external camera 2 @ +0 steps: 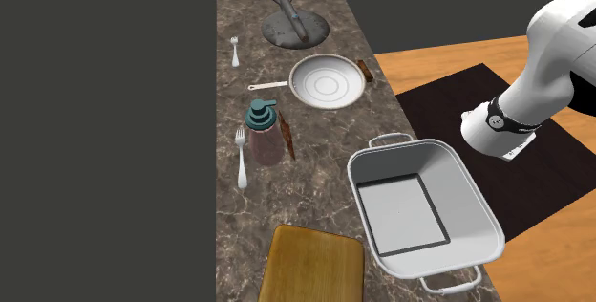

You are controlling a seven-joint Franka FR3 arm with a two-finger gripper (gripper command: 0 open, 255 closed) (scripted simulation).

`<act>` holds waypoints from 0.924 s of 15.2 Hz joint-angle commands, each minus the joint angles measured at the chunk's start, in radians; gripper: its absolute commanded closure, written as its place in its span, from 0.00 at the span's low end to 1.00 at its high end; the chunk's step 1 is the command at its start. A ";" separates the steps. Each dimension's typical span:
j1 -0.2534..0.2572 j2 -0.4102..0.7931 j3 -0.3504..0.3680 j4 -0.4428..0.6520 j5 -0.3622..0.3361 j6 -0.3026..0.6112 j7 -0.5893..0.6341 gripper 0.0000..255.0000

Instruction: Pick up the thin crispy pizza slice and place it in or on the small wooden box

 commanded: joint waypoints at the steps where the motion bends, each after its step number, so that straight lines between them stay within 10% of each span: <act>1: 0.000 0.000 0.000 0.000 0.000 0.000 0.000 0.00; 14: 0.095 0.283 -0.367 0.003 -0.093 0.172 -0.651 0.00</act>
